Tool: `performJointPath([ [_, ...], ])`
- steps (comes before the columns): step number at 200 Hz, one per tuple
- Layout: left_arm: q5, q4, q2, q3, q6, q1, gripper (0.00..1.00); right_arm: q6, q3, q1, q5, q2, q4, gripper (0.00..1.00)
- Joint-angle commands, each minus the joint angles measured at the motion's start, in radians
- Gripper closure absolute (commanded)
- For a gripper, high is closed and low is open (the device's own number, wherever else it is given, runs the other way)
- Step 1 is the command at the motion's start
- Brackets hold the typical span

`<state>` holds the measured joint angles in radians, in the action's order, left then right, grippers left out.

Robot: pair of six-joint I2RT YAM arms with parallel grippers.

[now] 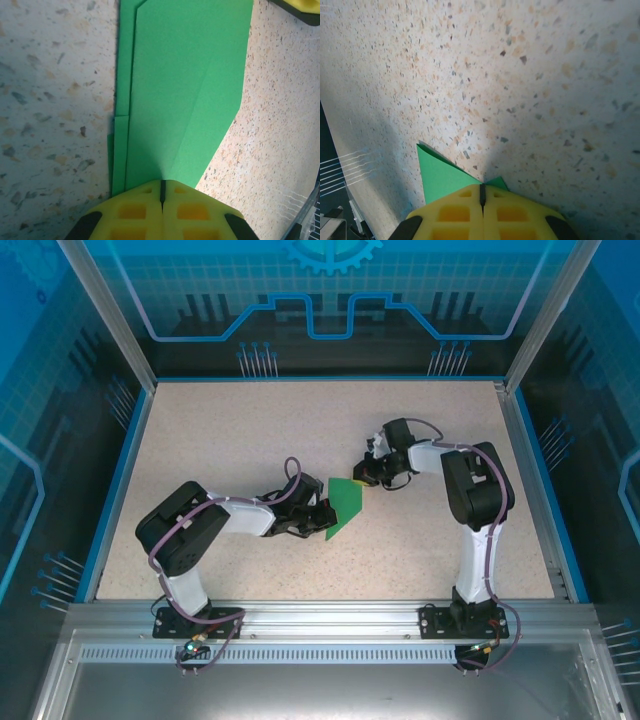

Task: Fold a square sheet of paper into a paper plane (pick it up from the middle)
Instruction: Fourth fold the wing at the center of the table.

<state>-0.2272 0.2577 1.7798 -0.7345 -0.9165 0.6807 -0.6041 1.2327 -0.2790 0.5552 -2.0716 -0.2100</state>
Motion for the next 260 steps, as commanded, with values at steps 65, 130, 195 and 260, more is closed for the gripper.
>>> performJointPath([
  [65,0.047,-0.278,0.048,0.078,0.03,0.0,1.0,0.041,0.021,0.057,-0.061,0.045,0.003,0.94],
  [130,0.046,-0.282,0.048,0.07,0.029,0.0,1.0,0.019,-0.069,0.001,-0.055,0.178,0.022,0.93],
  [195,0.042,-0.297,0.049,0.053,0.033,0.0,1.0,-0.091,-0.214,-0.182,-0.035,0.193,0.169,0.93],
  [260,0.04,-0.299,0.05,0.043,0.03,0.0,1.0,-0.106,-0.284,-0.21,-0.056,0.131,0.216,0.94],
])
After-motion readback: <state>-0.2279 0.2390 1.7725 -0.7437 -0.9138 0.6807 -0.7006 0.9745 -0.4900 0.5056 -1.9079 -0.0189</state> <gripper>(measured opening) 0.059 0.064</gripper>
